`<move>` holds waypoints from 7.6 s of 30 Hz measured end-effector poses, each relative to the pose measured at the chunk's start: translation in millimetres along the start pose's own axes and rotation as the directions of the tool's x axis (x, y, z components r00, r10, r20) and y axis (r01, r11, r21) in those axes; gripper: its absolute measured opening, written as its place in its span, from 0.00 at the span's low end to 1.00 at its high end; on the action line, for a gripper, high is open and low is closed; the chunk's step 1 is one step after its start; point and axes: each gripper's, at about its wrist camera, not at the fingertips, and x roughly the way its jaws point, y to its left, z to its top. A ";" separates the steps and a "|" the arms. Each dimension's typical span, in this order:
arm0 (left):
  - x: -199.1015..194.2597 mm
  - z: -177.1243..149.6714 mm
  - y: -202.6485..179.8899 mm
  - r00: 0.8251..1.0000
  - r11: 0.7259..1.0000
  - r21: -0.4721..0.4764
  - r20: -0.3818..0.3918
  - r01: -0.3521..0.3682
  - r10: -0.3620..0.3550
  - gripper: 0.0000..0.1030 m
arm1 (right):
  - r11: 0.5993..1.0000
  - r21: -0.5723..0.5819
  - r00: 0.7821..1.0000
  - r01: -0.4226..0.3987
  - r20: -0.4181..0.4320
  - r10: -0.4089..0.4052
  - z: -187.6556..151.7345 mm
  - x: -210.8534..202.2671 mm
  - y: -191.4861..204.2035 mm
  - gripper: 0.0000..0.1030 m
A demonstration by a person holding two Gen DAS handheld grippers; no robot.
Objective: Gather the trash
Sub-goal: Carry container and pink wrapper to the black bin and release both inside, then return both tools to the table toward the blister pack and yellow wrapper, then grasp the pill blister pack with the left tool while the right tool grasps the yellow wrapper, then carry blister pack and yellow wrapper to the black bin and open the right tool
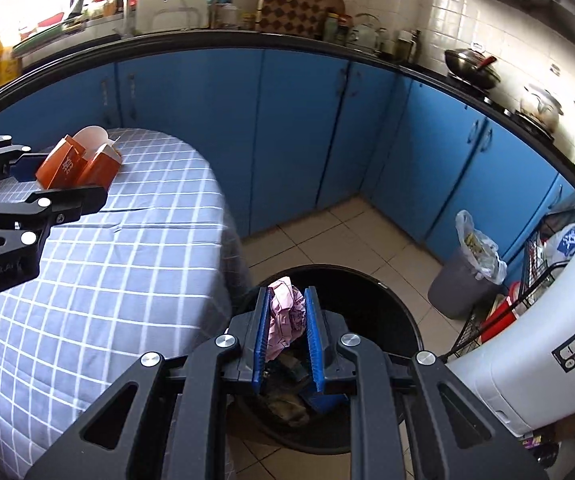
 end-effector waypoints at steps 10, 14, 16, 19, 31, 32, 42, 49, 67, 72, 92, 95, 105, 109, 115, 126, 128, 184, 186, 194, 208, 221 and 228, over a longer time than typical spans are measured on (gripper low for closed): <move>17.7 20.1 -33.5 0.999 0.998 0.054 -0.003 0.032 -0.032 0.41 | 0.999 0.040 1.000 0.013 -0.001 -0.013 -5.0 12.5 -30.0 0.19; 25.9 25.3 -47.2 0.999 0.996 0.073 -0.013 0.046 -0.045 0.41 | 0.999 0.051 1.000 0.010 0.001 -0.011 -7.5 18.3 -39.5 0.20; 29.3 27.8 -53.2 0.999 0.995 0.081 -0.016 0.049 -0.048 0.42 | 0.998 0.057 1.000 0.013 -0.007 -0.013 -8.8 21.5 -42.6 0.34; 34.7 32.4 -61.0 0.998 0.994 0.087 -0.023 0.060 -0.058 0.41 | 0.996 0.073 0.998 0.054 0.011 -0.055 -13.0 21.4 -47.9 0.88; 47.2 48.9 -96.5 0.995 0.986 0.131 -0.024 0.102 -0.099 0.44 | 0.986 0.132 0.995 0.098 -0.004 -0.098 -31.8 25.1 -81.4 0.88; 47.7 50.4 -99.7 0.994 0.985 0.135 -0.022 0.105 -0.103 0.44 | 0.985 0.140 0.995 0.097 -0.005 -0.098 -33.2 25.1 -83.8 0.88; 50.9 60.6 -119.7 0.991 0.977 0.165 -0.014 0.134 -0.133 0.45 | 0.979 0.171 0.994 0.109 -0.006 -0.109 -41.0 24.8 -100.1 0.88; 54.4 63.3 -115.7 0.996 0.988 0.129 0.006 0.083 -0.084 0.85 | 0.977 0.187 0.995 0.101 -0.015 -0.100 -45.2 28.4 -103.5 0.88; 34.8 28.5 -4.9 1.000 0.999 -0.040 -0.005 -0.006 0.005 0.85 | 0.998 0.059 0.999 -0.004 0.047 0.001 6.7 28.4 -17.9 0.88; 28.3 7.8 55.6 0.997 0.990 -0.122 -0.015 -0.073 0.072 0.86 | 0.999 -0.025 0.997 -0.044 0.056 0.046 32.1 32.6 27.7 0.88; 71.8 -70.7 265.3 0.969 0.889 -0.391 -0.164 -0.237 0.187 0.86 | 0.944 -0.252 0.975 -0.214 0.001 0.222 127.9 107.0 216.2 0.88; 83.6 -69.3 280.5 0.967 0.885 -0.398 -0.169 -0.243 0.189 0.86 | 0.937 -0.279 0.976 -0.209 -0.003 0.217 138.9 118.2 231.9 0.88; 112.9 -76.1 305.4 0.961 0.880 -0.401 -0.207 -0.256 0.185 0.74 | 0.933 -0.239 0.963 -0.269 -0.082 0.256 151.4 156.6 245.2 0.88; 113.2 -82.1 310.1 0.966 0.880 -0.413 -0.198 -0.235 0.165 0.58 | 0.928 -0.258 0.963 -0.268 -0.089 0.254 147.4 159.5 249.3 0.73; 108.2 -91.7 311.4 0.964 0.885 -0.396 -0.197 -0.243 0.177 0.40 | 0.912 -0.270 0.951 -0.308 -0.106 0.290 143.1 151.6 249.7 0.32; 57.6 -110.4 289.2 0.969 0.885 -0.402 -0.162 -0.236 0.185 0.36 | 0.907 -0.241 0.938 -0.346 -0.092 0.334 124.0 109.4 228.6 0.25; 45.9 -112.4 281.7 0.971 0.889 -0.395 -0.155 -0.230 0.183 0.36 | 0.908 -0.241 0.940 -0.342 -0.092 0.330 118.0 99.5 226.1 0.25; -12.2 -25.1 -19.9 0.998 0.994 0.106 -0.041 -0.034 0.039 0.37 | 0.989 -0.146 0.998 -0.039 -0.055 0.031 -14.3 -18.4 1.2 0.25; -9.6 -20.5 -27.8 0.999 0.993 0.118 -0.040 -0.027 0.032 0.37 | 0.991 -0.130 0.998 -0.035 -0.053 0.028 -16.0 -17.8 -7.4 0.25; 1.8 -5.5 -54.2 0.999 0.991 0.132 -0.042 0.010 -0.004 0.37 | 0.997 -0.076 0.999 -0.030 -0.041 0.027 -22.4 -16.9 -30.5 0.25; 18.0 11.1 -74.4 0.998 0.992 0.124 -0.051 0.028 -0.022 0.38 | 0.999 -0.022 0.999 -0.030 -0.028 0.030 -18.9 -3.4 -50.4 0.27; 30.2 19.1 -67.4 0.998 0.996 0.090 -0.060 0.013 -0.007 0.38 | 0.998 0.032 0.998 -0.057 -0.013 0.058 -16.8 6.3 -64.5 0.37; 32.7 20.0 -66.9 0.998 0.996 0.085 -0.064 0.015 -0.010 0.38 | 0.999 0.043 1.000 0.006 0.013 -0.006 -16.9 3.5 -66.1 0.89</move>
